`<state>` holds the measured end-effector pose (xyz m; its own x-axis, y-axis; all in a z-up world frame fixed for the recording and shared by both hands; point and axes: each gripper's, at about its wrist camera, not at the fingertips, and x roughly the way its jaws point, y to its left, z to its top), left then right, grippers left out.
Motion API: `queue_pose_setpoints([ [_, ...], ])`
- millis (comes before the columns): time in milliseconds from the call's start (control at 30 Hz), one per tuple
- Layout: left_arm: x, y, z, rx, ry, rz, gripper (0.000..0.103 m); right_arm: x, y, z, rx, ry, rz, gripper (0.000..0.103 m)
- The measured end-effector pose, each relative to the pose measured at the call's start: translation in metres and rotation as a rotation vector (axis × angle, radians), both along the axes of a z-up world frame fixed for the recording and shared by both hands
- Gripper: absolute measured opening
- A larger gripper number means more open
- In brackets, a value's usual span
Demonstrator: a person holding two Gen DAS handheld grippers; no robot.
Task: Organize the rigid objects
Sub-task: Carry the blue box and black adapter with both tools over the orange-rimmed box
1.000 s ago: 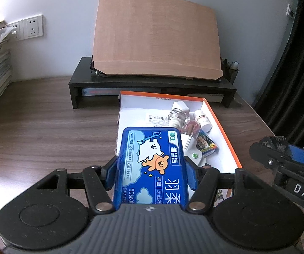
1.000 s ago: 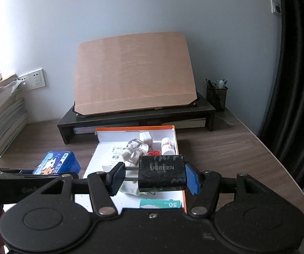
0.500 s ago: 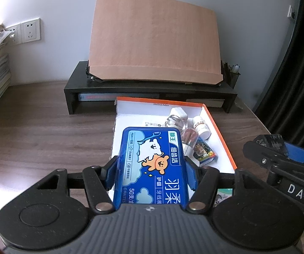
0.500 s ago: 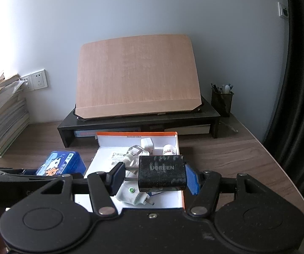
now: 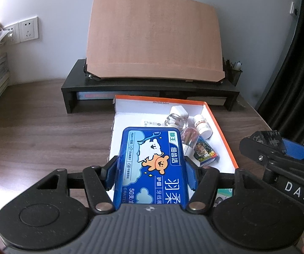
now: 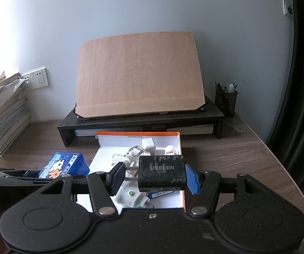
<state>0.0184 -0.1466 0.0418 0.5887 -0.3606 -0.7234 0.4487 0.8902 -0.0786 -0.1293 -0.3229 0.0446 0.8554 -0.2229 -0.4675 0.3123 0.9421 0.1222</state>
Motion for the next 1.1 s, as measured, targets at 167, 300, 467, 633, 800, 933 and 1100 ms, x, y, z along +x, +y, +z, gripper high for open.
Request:
queue_pose_setpoints([
  [167, 0.002, 0.002, -0.005, 0.013, 0.020, 0.000, 0.063, 0.003, 0.001, -0.003, 0.014, 0.017, 0.000, 0.073],
  [300, 0.004, 0.005, -0.008, 0.023, 0.035, -0.001, 0.063, 0.004, 0.004, -0.005, 0.023, 0.030, -0.002, 0.073],
  [467, 0.005, 0.011, -0.009, 0.026, 0.049, -0.001, 0.063, 0.007, 0.009, -0.006, 0.033, 0.039, -0.006, 0.073],
  [633, 0.004, 0.017, -0.009, 0.026, 0.059, -0.004, 0.063, 0.008, 0.015, -0.005, 0.036, 0.045, -0.004, 0.073],
  [800, 0.005, 0.023, -0.007, 0.020, 0.060, -0.005, 0.063, 0.009, 0.021, -0.003, 0.028, 0.047, -0.009, 0.073],
  [933, 0.005, 0.025, -0.005, 0.014, 0.059, -0.012, 0.063, 0.008, 0.025, 0.000, 0.022, 0.045, -0.019, 0.073],
  [1100, 0.005, 0.028, -0.002, 0.000, 0.057, -0.024, 0.063, 0.007, 0.030, 0.003, 0.013, 0.044, -0.031, 0.073],
])
